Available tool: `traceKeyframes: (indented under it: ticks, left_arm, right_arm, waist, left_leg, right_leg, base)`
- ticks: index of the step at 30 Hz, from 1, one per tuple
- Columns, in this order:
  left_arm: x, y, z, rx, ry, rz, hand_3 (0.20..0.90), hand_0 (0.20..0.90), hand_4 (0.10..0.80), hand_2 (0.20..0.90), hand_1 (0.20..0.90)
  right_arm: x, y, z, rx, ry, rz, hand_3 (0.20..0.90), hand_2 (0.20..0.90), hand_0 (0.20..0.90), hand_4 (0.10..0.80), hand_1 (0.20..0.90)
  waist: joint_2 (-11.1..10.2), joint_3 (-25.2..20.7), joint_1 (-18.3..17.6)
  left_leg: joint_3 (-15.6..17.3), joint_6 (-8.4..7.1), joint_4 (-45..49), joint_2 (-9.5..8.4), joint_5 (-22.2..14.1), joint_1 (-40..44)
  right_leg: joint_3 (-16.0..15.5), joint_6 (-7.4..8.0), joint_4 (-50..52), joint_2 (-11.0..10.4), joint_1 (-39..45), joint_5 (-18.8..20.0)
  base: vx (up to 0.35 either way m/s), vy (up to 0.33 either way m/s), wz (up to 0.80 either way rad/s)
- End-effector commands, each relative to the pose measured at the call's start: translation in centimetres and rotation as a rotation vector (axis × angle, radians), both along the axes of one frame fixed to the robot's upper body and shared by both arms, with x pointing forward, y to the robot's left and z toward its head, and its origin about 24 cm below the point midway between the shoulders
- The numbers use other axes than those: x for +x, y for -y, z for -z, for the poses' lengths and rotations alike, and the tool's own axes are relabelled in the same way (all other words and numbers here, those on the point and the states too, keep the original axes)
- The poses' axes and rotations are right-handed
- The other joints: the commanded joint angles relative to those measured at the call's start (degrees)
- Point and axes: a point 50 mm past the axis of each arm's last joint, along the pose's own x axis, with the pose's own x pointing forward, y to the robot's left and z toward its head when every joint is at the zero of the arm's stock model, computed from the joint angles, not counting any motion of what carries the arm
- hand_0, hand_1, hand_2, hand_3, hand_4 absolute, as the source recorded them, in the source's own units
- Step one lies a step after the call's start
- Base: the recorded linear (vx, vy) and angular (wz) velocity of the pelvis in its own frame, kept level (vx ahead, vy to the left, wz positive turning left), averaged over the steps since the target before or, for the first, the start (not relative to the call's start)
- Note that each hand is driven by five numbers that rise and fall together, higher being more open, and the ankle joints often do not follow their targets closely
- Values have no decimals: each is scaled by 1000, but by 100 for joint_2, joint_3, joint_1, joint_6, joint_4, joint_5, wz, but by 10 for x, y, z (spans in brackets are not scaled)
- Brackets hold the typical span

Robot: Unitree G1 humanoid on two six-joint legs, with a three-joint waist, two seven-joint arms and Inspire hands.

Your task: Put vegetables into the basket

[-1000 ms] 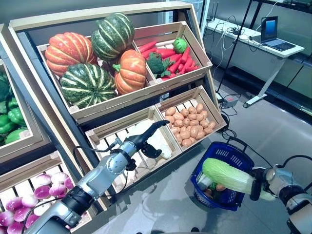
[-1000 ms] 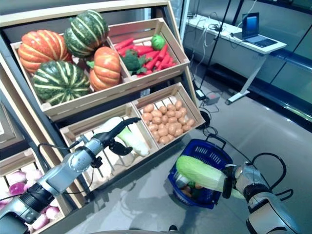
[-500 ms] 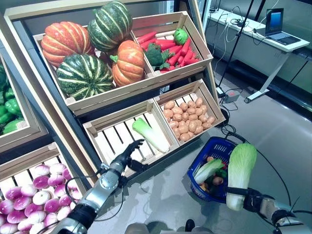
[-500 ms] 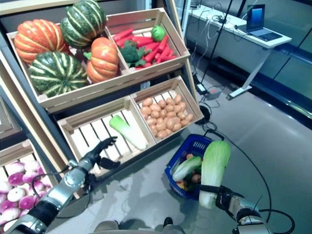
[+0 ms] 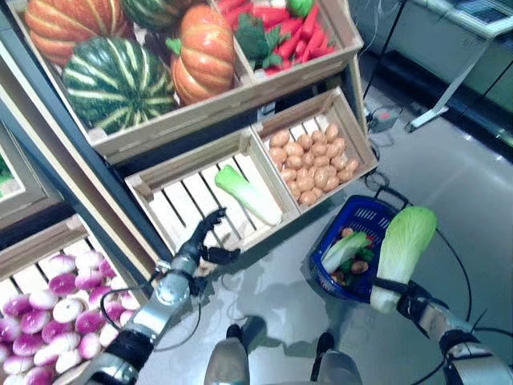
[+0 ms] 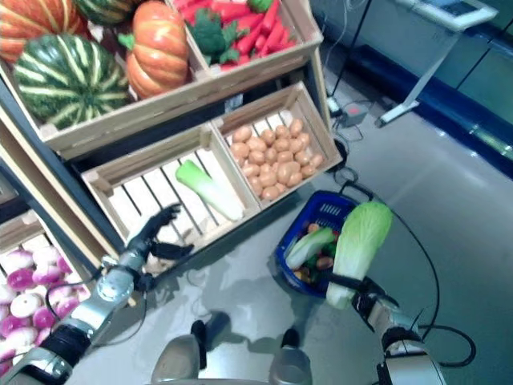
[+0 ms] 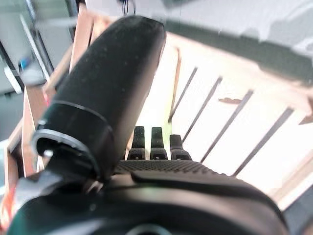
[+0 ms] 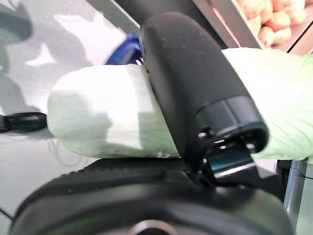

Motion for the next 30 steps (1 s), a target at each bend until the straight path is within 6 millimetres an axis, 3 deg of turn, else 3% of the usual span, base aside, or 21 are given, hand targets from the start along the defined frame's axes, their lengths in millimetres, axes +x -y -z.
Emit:
traceKeyframes:
  ticks: [1, 7, 14, 15, 21, 30]
  left_arm:
    - [9, 22, -65, -88, 323, 99, 900, 900, 800, 900, 900]
    - [6, 28, -98, -142, 476, 128, 900, 900, 800, 900, 900]
    - [4, 40, -128, -94, 641, 167, 900, 900, 800, 900, 900]
    - [4, 40, -131, -99, 656, 172, 900, 900, 800, 900, 900]
    - [4, 47, -147, -99, 739, 192, 900, 900, 800, 900, 900]
    - [4, 49, -154, -82, 756, 218, 900, 900, 800, 900, 900]
  right_arm:
    - [29, 28, -55, -99, 222, 82, 300, 300, 300, 400, 300]
    - [37, 50, -91, -212, 255, 79, 300, 300, 300, 400, 300]
    - [47, 71, -136, -223, 338, 158, 300, 300, 300, 400, 300]
    - [47, 74, -142, -224, 350, 170, 900, 900, 900, 800, 900]
    - [56, 75, -167, -229, 425, 172, 900, 900, 900, 800, 900]
    - [55, 76, -168, -206, 439, 159, 900, 900, 900, 800, 900]
  waist:
    - [-124, -234, 141]
    - [28, 90, 147]
    - [119, 390, 95]
    - [131, 407, 82]
    - [224, 412, 23]
    - [241, 328, -10]
  left_leg:
    - [-317, -242, 1052, 212, -519, -690]
    - [-557, -241, 2007, 153, -896, -1520]
    - [-756, -117, 3381, 16, -1697, -2433]
    - [-768, -102, 3512, -5, -1763, -2535]
    - [-825, -90, 4074, -78, -2058, -3042]
    - [-796, -122, 3886, -65, -1955, -3080]
  right_leg:
    - [120, -20, 1102, -530, 23, -610]
    - [242, -126, 2338, -763, -968, -983]
    - [552, -168, 4194, -1199, -2553, -1597]
    - [596, -177, 4347, -1228, -2721, -1644]
    - [790, -205, 4969, -1317, -3470, -1876]
    - [746, -168, 4891, -1341, -3618, -1767]
  base:
    - [-46, -19, 13]
    - [-108, 13, 10]
    - [-71, 7, 9]
    - [-90, 15, 6]
    - [-41, 11, 1]
    - [-4, -1, 1]
